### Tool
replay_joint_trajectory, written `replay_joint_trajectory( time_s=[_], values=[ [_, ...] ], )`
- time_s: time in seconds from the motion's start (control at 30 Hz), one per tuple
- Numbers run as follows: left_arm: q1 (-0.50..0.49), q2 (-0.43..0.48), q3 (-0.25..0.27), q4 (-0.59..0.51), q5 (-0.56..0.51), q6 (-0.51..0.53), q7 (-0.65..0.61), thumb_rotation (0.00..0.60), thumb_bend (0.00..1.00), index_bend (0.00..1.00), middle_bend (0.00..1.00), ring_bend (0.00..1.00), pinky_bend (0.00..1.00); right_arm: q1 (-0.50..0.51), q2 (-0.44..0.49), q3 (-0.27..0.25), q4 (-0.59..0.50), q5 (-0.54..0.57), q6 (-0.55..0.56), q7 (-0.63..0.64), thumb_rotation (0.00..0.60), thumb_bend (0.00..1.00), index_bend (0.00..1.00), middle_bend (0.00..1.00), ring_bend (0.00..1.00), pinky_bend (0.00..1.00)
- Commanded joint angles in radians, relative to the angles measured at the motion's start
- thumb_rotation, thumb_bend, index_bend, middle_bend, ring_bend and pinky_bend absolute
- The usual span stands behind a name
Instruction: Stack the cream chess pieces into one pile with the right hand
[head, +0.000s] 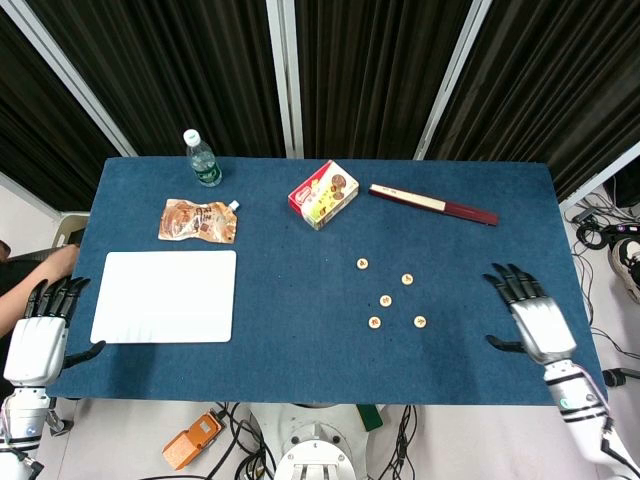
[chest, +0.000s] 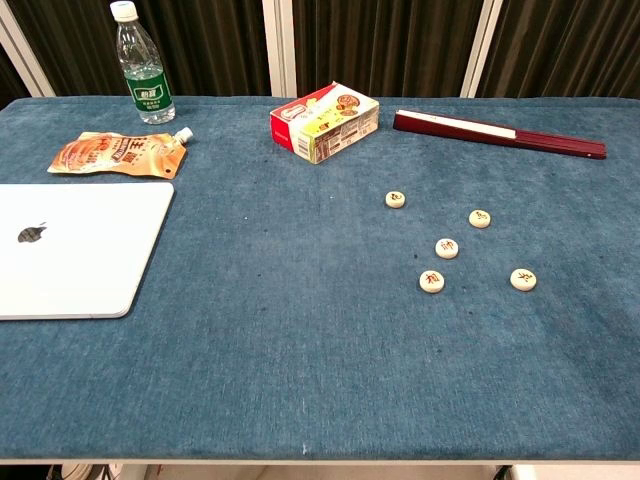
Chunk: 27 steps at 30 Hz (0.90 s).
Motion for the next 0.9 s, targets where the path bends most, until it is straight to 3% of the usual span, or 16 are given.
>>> replay_joint_trajectory(
  time_s=[0.03, 0.33, 0.9],
  values=[
    [0.001, 0.001, 0.001, 0.001, 0.0, 0.001, 0.001, 0.6, 0.0, 0.12, 0.12, 0.1, 0.01, 0.093, -0.06, -0.004, 0.011, 0.015, -0.143, -0.089, 0.6, 0.22, 0.29, 0.1, 0.04, 0.16],
    [0.007, -0.003, 0.002, 0.013, -0.014, -0.004, -0.012, 0.6, 0.0, 0.12, 0.12, 0.1, 0.01, 0.182, -0.188, -0.006, 0.1, 0.079, -0.287, -0.184, 0.6, 0.31, 0.43, 0.1, 0.07, 0.19],
    [0.019, -0.014, 0.004, 0.038, -0.025, -0.004, -0.032, 0.6, 0.0, 0.12, 0.12, 0.1, 0.01, 0.223, -0.266, -0.01, 0.178, 0.128, -0.309, -0.184, 0.6, 0.41, 0.48, 0.12, 0.1, 0.2]
  ],
)
